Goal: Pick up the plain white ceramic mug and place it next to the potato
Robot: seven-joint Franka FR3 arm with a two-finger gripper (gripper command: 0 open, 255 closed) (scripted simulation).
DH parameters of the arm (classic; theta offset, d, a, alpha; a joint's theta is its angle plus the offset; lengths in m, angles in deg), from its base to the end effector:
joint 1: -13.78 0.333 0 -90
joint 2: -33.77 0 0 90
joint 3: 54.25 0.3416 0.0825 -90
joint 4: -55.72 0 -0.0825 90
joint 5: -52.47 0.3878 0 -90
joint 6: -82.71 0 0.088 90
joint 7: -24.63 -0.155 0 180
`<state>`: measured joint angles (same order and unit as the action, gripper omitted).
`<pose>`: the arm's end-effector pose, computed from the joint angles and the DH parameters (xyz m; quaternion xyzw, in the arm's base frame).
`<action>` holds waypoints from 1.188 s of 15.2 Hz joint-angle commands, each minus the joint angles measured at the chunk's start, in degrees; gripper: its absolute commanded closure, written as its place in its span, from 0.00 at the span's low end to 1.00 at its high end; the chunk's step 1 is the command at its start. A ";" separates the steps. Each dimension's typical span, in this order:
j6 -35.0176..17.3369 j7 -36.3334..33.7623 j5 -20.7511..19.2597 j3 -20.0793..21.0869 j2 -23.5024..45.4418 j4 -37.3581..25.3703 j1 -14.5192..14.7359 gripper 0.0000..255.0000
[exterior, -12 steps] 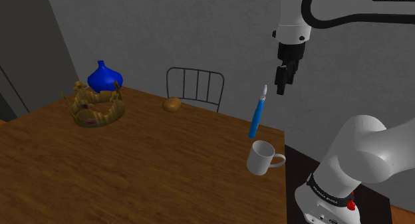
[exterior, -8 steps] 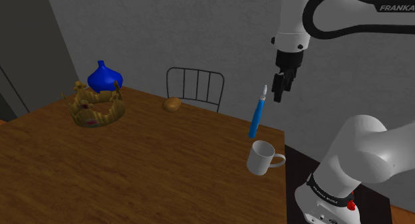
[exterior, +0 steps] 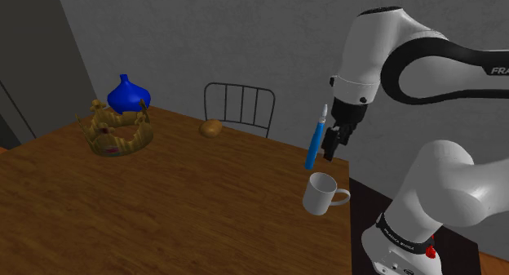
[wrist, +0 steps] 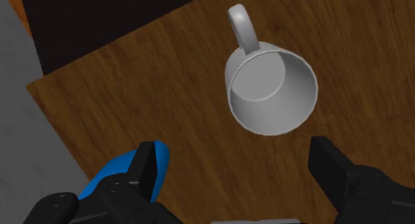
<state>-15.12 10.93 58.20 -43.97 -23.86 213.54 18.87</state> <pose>0.2248 0.0726 0.4353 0.9987 -0.0365 -0.0175 0.0306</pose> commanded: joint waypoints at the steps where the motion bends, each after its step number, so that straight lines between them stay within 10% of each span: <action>1: -3.31 -2.69 2.55 2.25 -1.27 2.95 1.27 0.00; 7: -15.83 -12.10 11.69 11.90 -0.24 9.70 6.69 0.00; 18: -23.89 -12.06 13.93 14.12 3.60 14.02 7.38 0.00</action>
<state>-38.83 -1.14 72.09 -29.89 -20.33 227.46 26.23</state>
